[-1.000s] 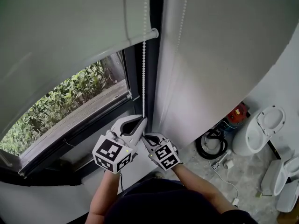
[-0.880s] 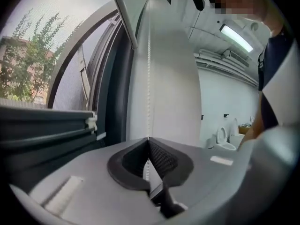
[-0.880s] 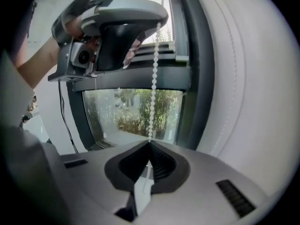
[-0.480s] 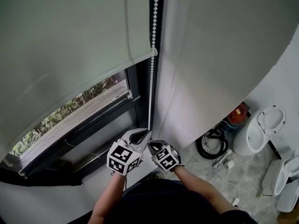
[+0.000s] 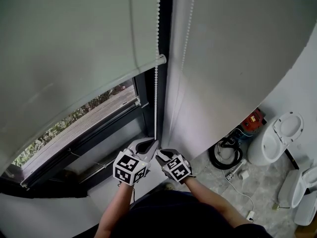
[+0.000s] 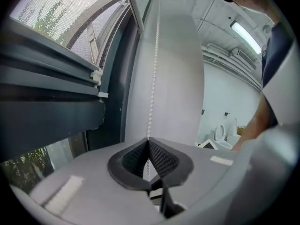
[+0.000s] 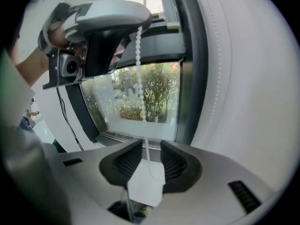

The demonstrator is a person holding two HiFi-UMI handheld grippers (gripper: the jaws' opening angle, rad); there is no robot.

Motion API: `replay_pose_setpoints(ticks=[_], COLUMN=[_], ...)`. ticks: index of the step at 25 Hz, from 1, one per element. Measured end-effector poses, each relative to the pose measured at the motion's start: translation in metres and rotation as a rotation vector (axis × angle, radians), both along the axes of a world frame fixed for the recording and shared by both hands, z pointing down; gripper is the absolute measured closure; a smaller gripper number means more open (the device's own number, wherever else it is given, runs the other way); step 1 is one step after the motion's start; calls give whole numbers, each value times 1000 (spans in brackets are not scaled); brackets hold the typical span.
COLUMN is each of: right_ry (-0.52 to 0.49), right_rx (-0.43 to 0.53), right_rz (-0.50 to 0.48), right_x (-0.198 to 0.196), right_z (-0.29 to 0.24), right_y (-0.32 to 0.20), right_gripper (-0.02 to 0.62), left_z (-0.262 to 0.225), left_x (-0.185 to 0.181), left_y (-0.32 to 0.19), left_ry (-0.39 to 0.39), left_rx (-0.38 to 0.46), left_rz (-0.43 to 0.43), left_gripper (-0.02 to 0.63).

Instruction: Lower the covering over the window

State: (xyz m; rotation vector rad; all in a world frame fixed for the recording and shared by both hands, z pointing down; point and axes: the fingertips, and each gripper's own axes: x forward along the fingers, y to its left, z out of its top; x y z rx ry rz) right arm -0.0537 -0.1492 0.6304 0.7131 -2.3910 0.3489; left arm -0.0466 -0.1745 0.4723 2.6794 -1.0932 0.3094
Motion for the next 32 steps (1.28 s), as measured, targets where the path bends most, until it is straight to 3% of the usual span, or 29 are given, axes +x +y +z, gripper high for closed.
replay_pose_setpoints(ticks=[1,2,6,10,15,21,32], right_ry=[-17,-38,-158,-284,-411,-466,-476], right_rx=[1,3,55,167,324,480,512], right_rz=[0,1,42,100,102,76,64], right_x=[0,1,14,26,22,4,-8], right_z=[-6,-14,-67,-137,-229,-306,-337], right_y=[0,0,-4,-12,-15,-21,-35], right_gripper=[477,464,465,465,466,494,577], left_z=[0,0,0,0,0,0,0], left_x=[-1,-1,-5,-8,-8,-4,0], left_y=[0,-1,-4,-7,-9,-7,-7], left_ry=[3,5,17,18,27,32,30], left_rx=[0,1,6,11,16,20,27], left_rz=[-2,-4,-18,-24,-29,-21,-8], left_gripper=[594,594,594,594,594,594,594])
